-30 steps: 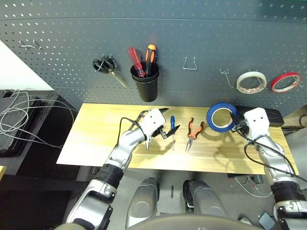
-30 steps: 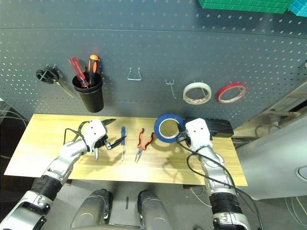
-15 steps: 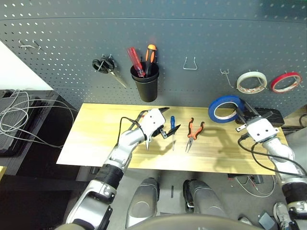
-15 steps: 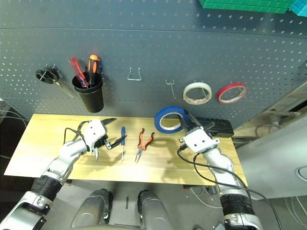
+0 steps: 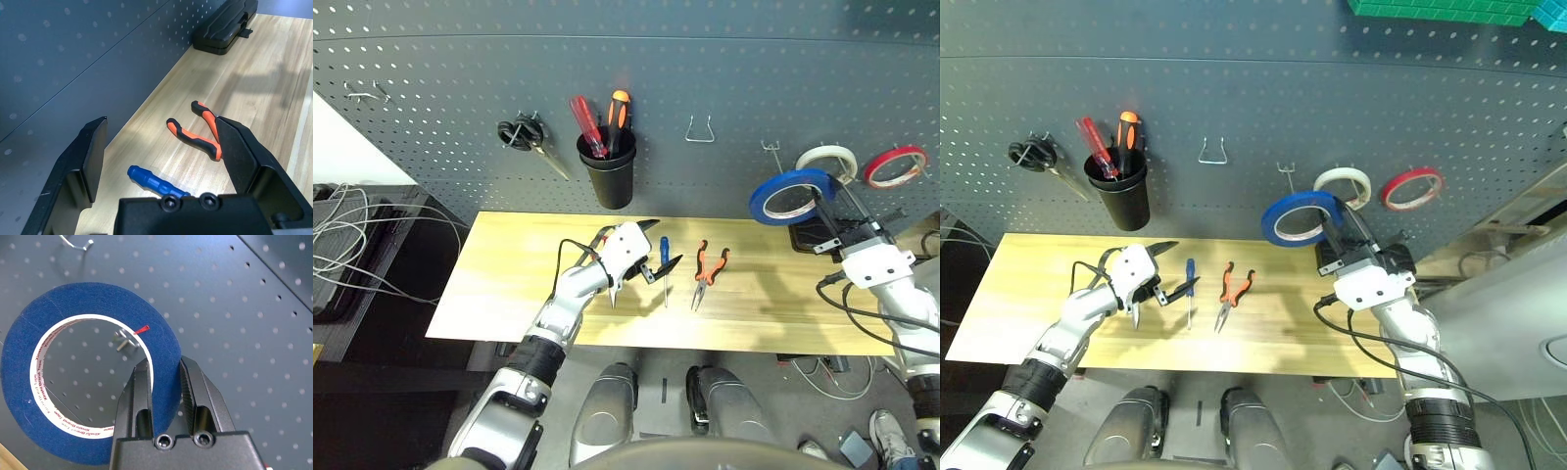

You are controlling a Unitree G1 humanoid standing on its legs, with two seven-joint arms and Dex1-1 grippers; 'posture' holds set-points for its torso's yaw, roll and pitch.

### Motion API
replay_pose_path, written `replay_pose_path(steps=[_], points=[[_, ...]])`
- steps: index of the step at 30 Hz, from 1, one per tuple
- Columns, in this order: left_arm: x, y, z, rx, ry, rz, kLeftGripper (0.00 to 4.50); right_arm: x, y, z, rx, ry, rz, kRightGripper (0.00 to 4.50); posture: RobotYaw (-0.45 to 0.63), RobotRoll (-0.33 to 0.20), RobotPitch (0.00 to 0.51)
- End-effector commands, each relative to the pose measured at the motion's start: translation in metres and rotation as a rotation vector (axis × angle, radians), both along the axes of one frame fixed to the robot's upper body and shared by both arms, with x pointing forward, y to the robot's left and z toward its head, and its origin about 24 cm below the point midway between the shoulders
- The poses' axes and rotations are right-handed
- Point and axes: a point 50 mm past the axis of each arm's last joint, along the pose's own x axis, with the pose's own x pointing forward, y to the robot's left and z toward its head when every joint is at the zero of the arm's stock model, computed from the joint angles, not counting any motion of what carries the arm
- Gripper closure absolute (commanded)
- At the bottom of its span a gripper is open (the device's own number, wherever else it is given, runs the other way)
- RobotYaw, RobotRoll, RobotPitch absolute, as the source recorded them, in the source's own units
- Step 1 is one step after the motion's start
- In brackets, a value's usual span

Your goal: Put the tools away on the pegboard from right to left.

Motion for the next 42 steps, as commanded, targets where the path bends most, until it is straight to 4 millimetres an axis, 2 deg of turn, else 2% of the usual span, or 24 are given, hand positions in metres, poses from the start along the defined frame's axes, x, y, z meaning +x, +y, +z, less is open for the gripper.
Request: replay_pose_path(steps=[1, 11, 17, 19, 20, 24, 29, 32, 35, 38, 42], points=[[-0.001, -0.002, -0.005, 0.007, 0.017, -0.012, 0.00, 0.007, -0.006, 0.005, 0.059, -0.009, -0.064, 3.79, 0.02, 0.000, 0.183], [0.000, -0.002, -0.005, 0.010, 0.016, -0.008, 0.00, 0.036, 0.002, 0.003, 0.120, 0.022, -0.083, 3.79, 0.04, 0.000, 0.183], [-0.001, -0.001, -0.007, 0.014, 0.022, -0.004, 0.00, 0.056, 0.004, -0.013, 0.113, 0.142, -0.105, 3.79, 0.05, 0.000, 0.184], [-0.001, -0.001, -0.007, 0.015, 0.022, -0.001, 0.00, 0.054, 0.006, -0.017, 0.125, 0.164, -0.084, 3.79, 0.05, 0.000, 0.186], [-0.001, 0.000, -0.007, 0.016, 0.021, 0.000, 0.00, 0.053, 0.007, -0.018, 0.130, 0.165, -0.071, 3.07, 0.06, 0.000, 0.186], [-0.002, 0.001, -0.007, 0.014, 0.018, 0.007, 0.00, 0.036, 0.011, -0.025, 0.094, 0.173, -0.008, 1.79, 0.06, 0.000, 0.187], [-0.004, 0.002, -0.009, 0.017, 0.023, 0.008, 0.00, 0.006, 0.013, -0.047, 0.067, 0.243, 0.037, 0.03, 0.05, 0.000, 0.188], [-0.004, 0.001, -0.010, 0.019, 0.027, 0.004, 0.00, -0.008, 0.012, -0.070, 0.130, 0.390, 0.010, 0.03, 0.04, 0.000, 0.192], [-0.003, 0.000, -0.010, 0.017, 0.029, 0.001, 0.00, -0.009, 0.011, -0.093, 0.239, 0.585, -0.046, 0.03, 0.04, 0.000, 0.193], [-0.003, -0.001, -0.010, 0.019, 0.032, -0.001, 0.00, -0.005, 0.019, -0.105, 0.325, 0.730, -0.058, 0.03, 0.04, 0.000, 0.192], [0.000, 0.000, -0.011, 0.036, 0.044, 0.012, 0.00, 0.013, 0.026, -0.114, 0.619, 0.937, -0.147, 0.03, 0.05, 0.000, 0.193]])
